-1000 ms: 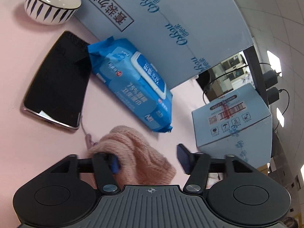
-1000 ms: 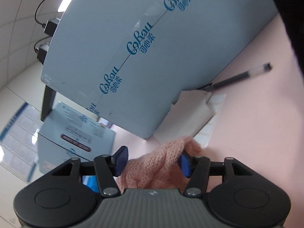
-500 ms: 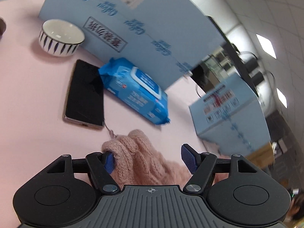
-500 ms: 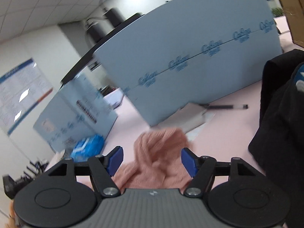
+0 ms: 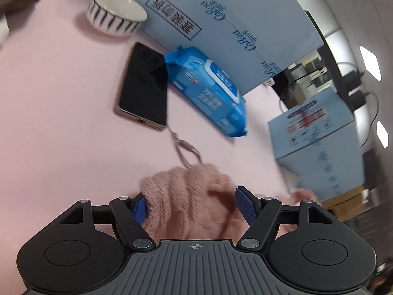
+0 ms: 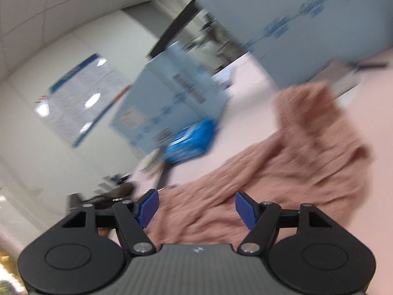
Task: Fold clothes
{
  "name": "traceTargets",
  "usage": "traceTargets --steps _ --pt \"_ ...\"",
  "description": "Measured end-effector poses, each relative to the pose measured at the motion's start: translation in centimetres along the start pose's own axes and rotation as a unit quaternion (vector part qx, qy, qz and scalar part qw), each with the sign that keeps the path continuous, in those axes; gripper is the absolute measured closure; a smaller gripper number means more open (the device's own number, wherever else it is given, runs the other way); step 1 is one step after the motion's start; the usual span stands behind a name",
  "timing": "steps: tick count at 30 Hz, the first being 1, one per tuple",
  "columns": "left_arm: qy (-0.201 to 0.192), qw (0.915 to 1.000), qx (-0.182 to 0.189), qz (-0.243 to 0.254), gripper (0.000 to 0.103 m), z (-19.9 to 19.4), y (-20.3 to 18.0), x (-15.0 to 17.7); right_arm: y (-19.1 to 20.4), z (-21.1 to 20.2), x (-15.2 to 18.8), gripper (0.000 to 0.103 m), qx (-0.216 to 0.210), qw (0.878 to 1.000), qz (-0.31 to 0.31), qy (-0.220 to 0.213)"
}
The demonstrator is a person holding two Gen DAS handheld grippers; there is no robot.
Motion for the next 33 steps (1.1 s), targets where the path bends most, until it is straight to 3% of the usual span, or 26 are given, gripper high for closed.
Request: traceTargets --steps 5,9,13,17,18,21,24,26,28,29,31,33 --pt "-0.008 0.9999 -0.01 -0.01 0.026 -1.7 1.5 -0.3 3.1 6.2 1.5 0.023 -0.041 0.997 -0.023 0.063" --pt "-0.077 0.9961 -0.005 -0.043 0.025 -4.3 3.1 -1.0 4.5 11.8 3.0 0.023 -0.044 0.992 -0.02 0.119" --pt "-0.031 0.9988 0.038 -0.003 0.022 -4.1 2.3 1.9 5.9 15.5 5.7 0.023 -0.008 0.984 -0.045 0.175" --pt "-0.036 0.9948 0.075 0.059 0.021 -4.0 -0.1 5.8 8.5 16.9 8.8 0.023 0.068 0.967 -0.141 0.199" --pt "-0.045 0.994 0.07 0.071 0.02 -4.0 -0.4 6.2 9.0 17.1 9.4 0.023 0.077 0.963 -0.158 0.202" --pt "-0.081 0.991 -0.014 0.105 0.02 -3.1 -1.1 6.4 10.9 17.5 11.2 0.023 0.107 0.949 -0.213 0.204" --pt "-0.082 0.9887 -0.053 0.114 0.02 -2.1 -1.2 6.2 12.0 18.0 12.4 0.024 0.135 0.937 -0.257 0.195" --pt "-0.077 0.9855 -0.076 0.13 0.02 -1.1 -1.3 6.4 12.4 18.4 12.9 0.03 0.148 0.928 -0.284 0.19" --pt "-0.077 0.9833 -0.089 0.139 0.02 -0.4 -1.2 6.6 13.0 18.6 13.7 0.049 0.161 0.915 -0.321 0.182" --pt "-0.077 0.9827 -0.091 0.141 0.021 -0.1 -1.0 6.6 13.1 18.8 14.0 0.052 0.161 0.913 -0.33 0.18" --pt "-0.078 0.9827 -0.093 0.14 0.023 0.3 -0.5 6.6 13.3 19.0 14.5 0.078 0.161 0.907 -0.347 0.175" --pt "-0.082 0.9845 -0.083 0.13 0.03 0.2 0.2 6.4 13.2 18.8 14.1 0.086 0.134 0.921 -0.319 0.177"
Point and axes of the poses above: each gripper's, at about its wrist camera, not at the fingertips, and z roughly the way its jaws point, y to its left, x to its underside, the point moved 3 cm from there along z, roughly the way its jaws point, and after that the axes turned 5 degrees about y, right-handed, at the moved point
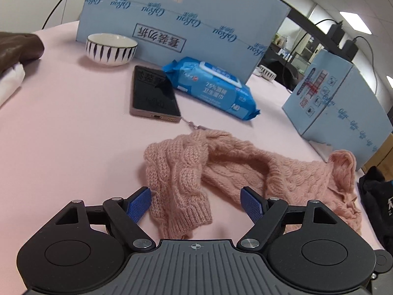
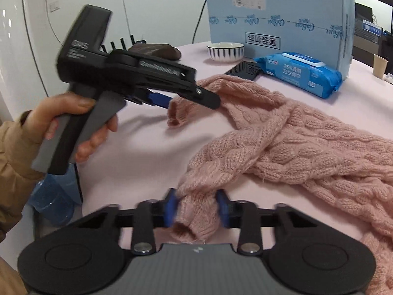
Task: Fold clothes
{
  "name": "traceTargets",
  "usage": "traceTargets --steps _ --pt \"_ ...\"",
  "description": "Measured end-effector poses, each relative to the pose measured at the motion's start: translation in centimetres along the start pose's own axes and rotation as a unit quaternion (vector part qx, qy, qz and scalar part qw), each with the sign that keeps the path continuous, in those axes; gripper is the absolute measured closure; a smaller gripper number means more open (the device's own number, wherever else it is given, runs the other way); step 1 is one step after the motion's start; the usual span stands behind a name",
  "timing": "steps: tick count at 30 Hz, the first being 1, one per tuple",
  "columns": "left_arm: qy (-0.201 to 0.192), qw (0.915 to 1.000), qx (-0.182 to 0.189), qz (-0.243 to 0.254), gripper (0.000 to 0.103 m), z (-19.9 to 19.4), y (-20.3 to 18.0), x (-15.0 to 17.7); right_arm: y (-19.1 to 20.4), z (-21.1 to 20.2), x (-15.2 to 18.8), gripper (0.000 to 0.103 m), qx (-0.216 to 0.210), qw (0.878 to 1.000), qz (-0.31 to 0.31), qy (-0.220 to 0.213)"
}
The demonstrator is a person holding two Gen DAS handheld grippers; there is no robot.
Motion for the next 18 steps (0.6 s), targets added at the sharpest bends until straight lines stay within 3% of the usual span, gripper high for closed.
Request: traceTargets --steps 1,3,6,9,13,18 --pt "-0.001 0.9998 0.015 -0.016 0.036 -0.1 0.6 -0.1 -0.6 0.2 -0.3 0.087 -0.017 1.0 0.019 -0.001" --pt "0.003 0.9973 0.048 -0.055 0.042 -0.1 1.8 -0.5 -3.0 0.3 -0.5 0.089 -0.094 0.991 0.098 -0.01" --pt "0.001 0.9877 0.102 -0.118 0.042 -0.6 3.9 -1.0 -6.5 0.0 -0.2 0.089 -0.208 0.955 0.21 -0.039" --pt "-0.012 0.9847 0.101 -0.141 0.042 -1.1 5.2 -1.6 -8.4 -1.2 -0.6 0.089 -0.267 0.925 0.261 -0.071" --pt "-0.019 0.9784 0.108 -0.175 0.042 -1.3 6.6 -2.2 -10.1 -2.7 -2.8 0.089 -0.297 0.906 0.281 -0.107" --pt "-0.027 0.9773 0.166 -0.129 0.039 -3.4 4.4 -1.9 -12.6 -3.5 -7.5 0.089 -0.3 0.897 0.287 -0.152"
Point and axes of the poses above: each gripper's, at about its wrist camera, not at the fingertips, and z roughly the way its jaws point, y to its left, x to its underside, the point moved 3 cm from there along z, roughly the way its jaws point, and after that the axes turned 5 degrees about y, right-handed, at the moved point
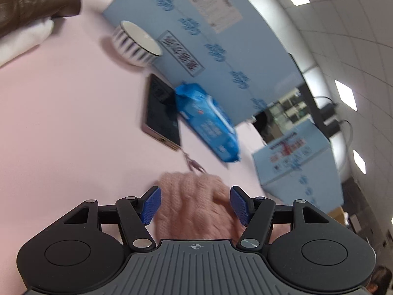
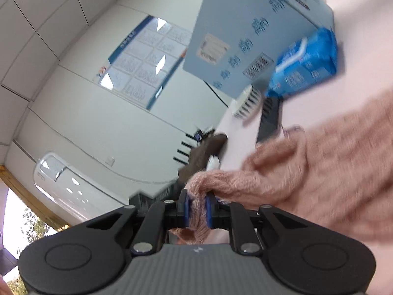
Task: Fold clothes
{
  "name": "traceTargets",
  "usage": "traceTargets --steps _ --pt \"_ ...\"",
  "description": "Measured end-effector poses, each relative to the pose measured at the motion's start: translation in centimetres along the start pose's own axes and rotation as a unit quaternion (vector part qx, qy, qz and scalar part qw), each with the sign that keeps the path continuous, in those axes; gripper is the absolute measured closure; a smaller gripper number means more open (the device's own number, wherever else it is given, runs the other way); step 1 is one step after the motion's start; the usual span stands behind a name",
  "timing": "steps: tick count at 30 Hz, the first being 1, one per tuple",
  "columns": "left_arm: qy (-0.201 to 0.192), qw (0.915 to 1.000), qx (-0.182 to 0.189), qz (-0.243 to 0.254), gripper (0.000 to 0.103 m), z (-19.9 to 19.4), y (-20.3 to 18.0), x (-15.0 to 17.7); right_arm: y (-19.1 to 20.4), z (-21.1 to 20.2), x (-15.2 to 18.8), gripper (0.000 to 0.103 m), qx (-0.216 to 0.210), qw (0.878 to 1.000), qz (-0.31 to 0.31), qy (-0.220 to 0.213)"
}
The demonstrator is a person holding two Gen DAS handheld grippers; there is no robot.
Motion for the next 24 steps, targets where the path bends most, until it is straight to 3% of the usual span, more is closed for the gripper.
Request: traceTargets --steps 4,9,14,16,19,21,24 --pt "0.009 0.998 0.046 0.043 0.032 -0.9 -2.8 1.4 0.2 1.3 -5.4 0.089 0.005 0.999 -0.006 -0.031" --pt "0.035 0.9958 0.069 0.049 0.032 0.7 -4.3 2.4 0.2 5.2 -11.7 0.088 0.031 0.998 -0.02 -0.048" --pt "0.083 0.9948 0.045 0.038 0.032 4.7 -4.1 3.5 -2.1 8.8 -16.3 0.083 0.083 0.995 -0.012 -0.059" --pt "0.091 0.9947 0.023 0.043 0.032 6.1 -4.0 3.7 -3.9 10.0 -17.5 0.069 0.122 0.991 0.005 -0.058" --pt "0.076 0.9955 -0.024 0.051 0.032 6.9 -3.5 3.0 -6.5 10.7 -18.5 0.039 0.206 0.977 0.031 -0.052" --pt "0.06 0.9955 -0.052 0.052 0.032 6.8 -2.9 2.3 -7.1 9.8 -18.5 0.036 0.237 0.97 0.023 -0.051" --pt "0.028 0.9935 -0.098 0.051 0.032 6.2 -1.7 0.8 -6.8 7.2 -17.8 0.035 0.237 0.97 0.018 -0.057"
Point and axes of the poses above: each gripper's, at about its wrist camera, not at the fingertips, and z roughly the way its jaws point, y to its left, x to its underside, the point moved 3 cm from there along z, roughly the way its jaws point, and after that the axes turned 5 degrees about y, right-handed, at the moved point
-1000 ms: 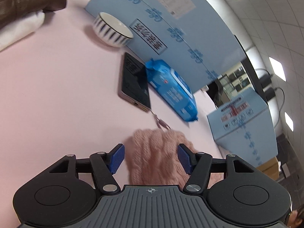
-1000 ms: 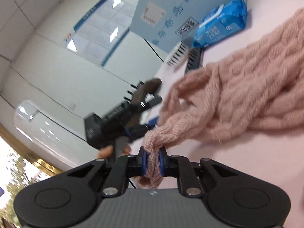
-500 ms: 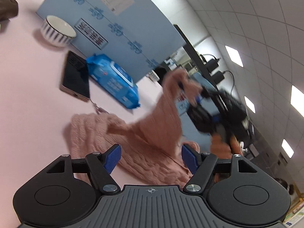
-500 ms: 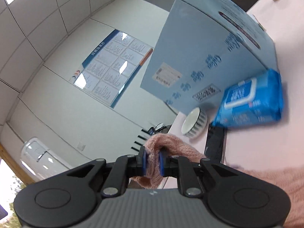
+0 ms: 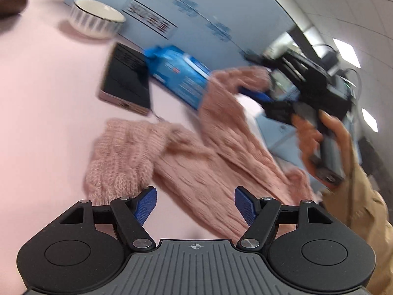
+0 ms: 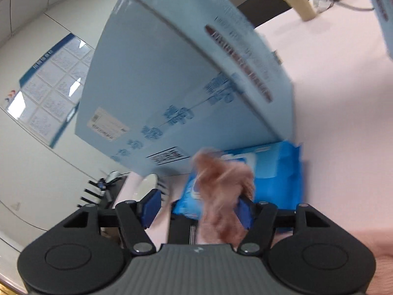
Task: Fold clothes
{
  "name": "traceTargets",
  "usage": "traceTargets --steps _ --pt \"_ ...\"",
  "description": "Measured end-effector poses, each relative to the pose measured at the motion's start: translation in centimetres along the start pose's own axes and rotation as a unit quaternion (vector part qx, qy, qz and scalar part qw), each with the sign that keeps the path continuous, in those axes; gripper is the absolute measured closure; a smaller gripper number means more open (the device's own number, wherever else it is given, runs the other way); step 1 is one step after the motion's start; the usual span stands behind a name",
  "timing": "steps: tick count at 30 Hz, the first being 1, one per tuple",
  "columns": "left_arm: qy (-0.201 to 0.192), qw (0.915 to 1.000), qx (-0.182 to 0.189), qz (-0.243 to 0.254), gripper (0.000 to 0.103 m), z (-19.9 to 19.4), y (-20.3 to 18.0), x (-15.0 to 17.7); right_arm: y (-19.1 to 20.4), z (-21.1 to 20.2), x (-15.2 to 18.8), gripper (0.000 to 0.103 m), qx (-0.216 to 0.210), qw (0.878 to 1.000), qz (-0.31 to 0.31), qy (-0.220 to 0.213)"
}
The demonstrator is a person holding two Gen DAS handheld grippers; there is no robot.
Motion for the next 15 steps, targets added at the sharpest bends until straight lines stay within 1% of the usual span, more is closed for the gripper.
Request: traceTargets --steps 2,4,6,7,8,9,10,11,12,14,15 --pt "-0.022 0.9994 -0.017 -0.018 0.032 -0.4 1.5 -1.4 -0.5 -2.1 0.5 0.035 -0.006 1.0 -0.003 -0.005" --pt "-0.048 0.9974 -0.032 -0.043 0.032 -0.9 3.3 -3.1 -0.7 -5.2 1.8 0.032 -0.013 1.0 -0.015 -0.006" --pt "-0.072 0.9931 -0.058 -0.071 0.032 -1.3 5.1 -4.8 -1.0 -8.7 3.5 0.031 -0.014 0.999 -0.032 -0.006" --pt "-0.083 0.991 -0.065 -0.082 0.032 -1.5 5.9 -5.4 -1.0 -10.1 4.3 0.029 -0.011 0.999 -0.043 -0.005" --pt "-0.088 0.99 -0.067 -0.087 0.032 -1.6 6.4 -5.8 -1.1 -11.4 4.9 0.027 -0.006 0.998 -0.055 -0.004" --pt "-0.086 0.9894 -0.074 -0.09 0.032 -1.5 6.8 -6.3 -1.1 -12.8 5.3 0.026 0.01 0.997 -0.07 -0.009" --pt "-0.083 0.9888 -0.081 -0.093 0.032 -1.4 7.1 -6.7 -1.2 -14.2 5.6 0.026 0.031 0.996 -0.086 -0.017" --pt "-0.082 0.9887 -0.084 -0.094 0.032 -1.2 7.1 -7.1 -1.3 -15.6 5.4 0.026 0.053 0.994 -0.093 -0.035" --pt "-0.082 0.9886 -0.083 -0.095 0.032 -1.0 6.9 -7.2 -1.5 -16.4 4.9 0.024 0.059 0.993 -0.089 -0.05" --pt "-0.086 0.9886 -0.081 -0.093 0.032 -1.0 6.3 -7.2 -2.0 -17.3 3.8 0.024 0.053 0.993 -0.073 -0.074" --pt "-0.09 0.989 -0.077 -0.089 0.032 -1.2 5.8 -7.1 -2.1 -17.2 3.2 0.024 0.047 0.993 -0.067 -0.079"
Point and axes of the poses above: each gripper's, at about its wrist camera, not at the fingertips, and z roughly the way its jaws point, y to its left, x to its underside, the point moved 3 cm from there along z, roughly the way its jaws point, and after that the axes turned 5 degrees about y, right-handed, at the moved point
